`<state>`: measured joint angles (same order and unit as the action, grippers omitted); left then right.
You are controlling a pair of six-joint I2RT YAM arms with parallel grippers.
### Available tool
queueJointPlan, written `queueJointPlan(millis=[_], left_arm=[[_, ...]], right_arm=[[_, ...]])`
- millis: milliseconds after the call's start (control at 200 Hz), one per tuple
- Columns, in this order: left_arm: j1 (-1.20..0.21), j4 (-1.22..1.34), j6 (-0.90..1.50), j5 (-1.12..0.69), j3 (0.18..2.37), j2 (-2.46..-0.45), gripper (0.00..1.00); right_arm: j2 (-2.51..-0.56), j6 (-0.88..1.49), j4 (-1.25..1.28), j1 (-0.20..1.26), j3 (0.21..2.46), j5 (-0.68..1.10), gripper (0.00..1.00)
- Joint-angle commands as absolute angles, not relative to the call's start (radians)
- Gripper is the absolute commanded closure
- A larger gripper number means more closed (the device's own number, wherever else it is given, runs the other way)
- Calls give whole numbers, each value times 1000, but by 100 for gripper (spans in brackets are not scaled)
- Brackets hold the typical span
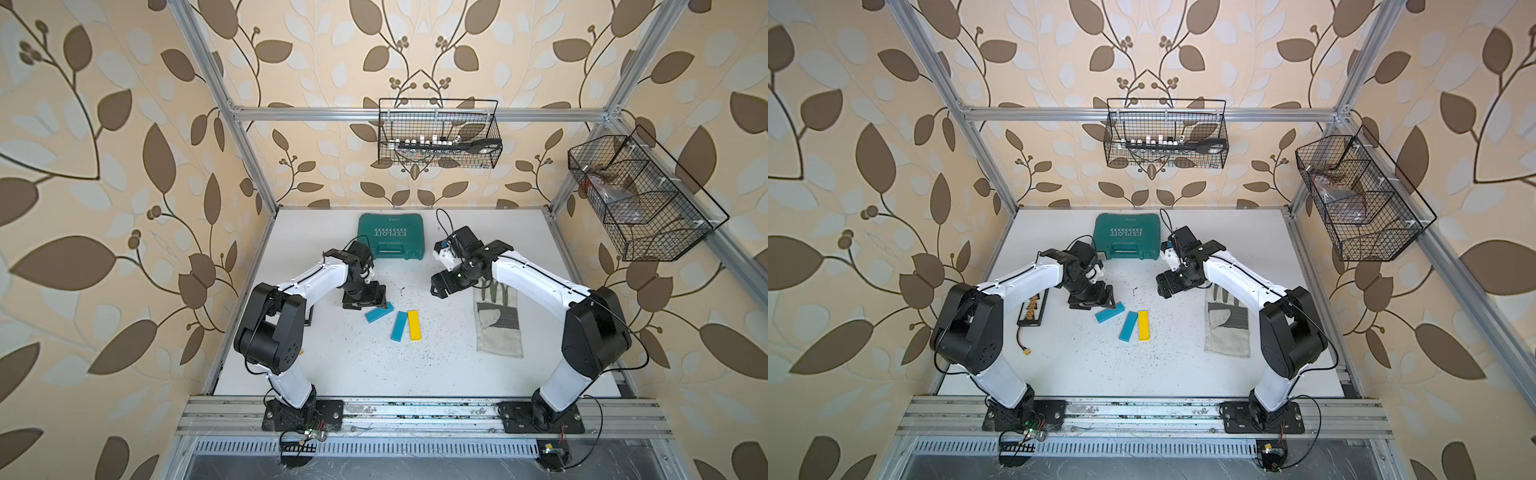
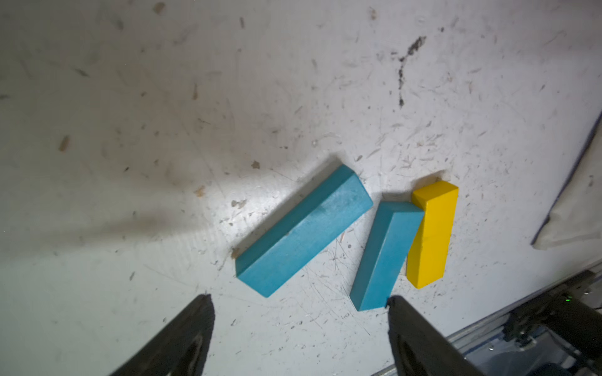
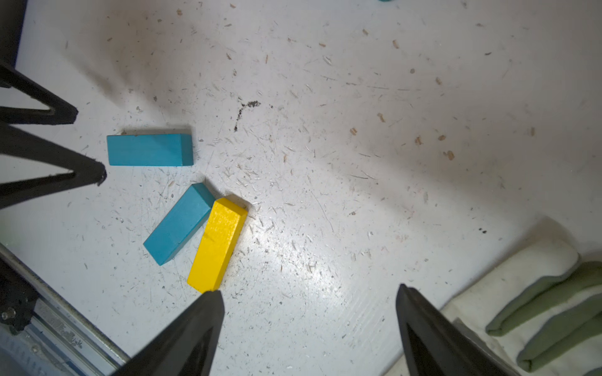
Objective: Assemble the number 7 with building blocks
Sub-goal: Move the building block to the center of the board.
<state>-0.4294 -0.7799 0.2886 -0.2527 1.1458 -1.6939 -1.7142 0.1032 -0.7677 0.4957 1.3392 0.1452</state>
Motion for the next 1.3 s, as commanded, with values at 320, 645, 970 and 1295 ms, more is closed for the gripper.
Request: queueJointPlan(millis=[320, 645, 970, 1295], left_arm=[[-512, -697, 0, -107, 1164, -1751, 28], [-542, -698, -90, -121, 1180, -1819, 33], [-548, -677, -129, -123, 1206, -1885, 55], [-585, -706, -305, -70, 1350, -1977, 68]], right_arm=[[-1616, 129, -721, 390, 1202, 82, 12], [-1545, 140, -693, 335, 1121, 92, 11], [-1516, 140, -692, 302, 1085, 81, 11], [-1512, 140, -685, 281, 1063, 93, 10]])
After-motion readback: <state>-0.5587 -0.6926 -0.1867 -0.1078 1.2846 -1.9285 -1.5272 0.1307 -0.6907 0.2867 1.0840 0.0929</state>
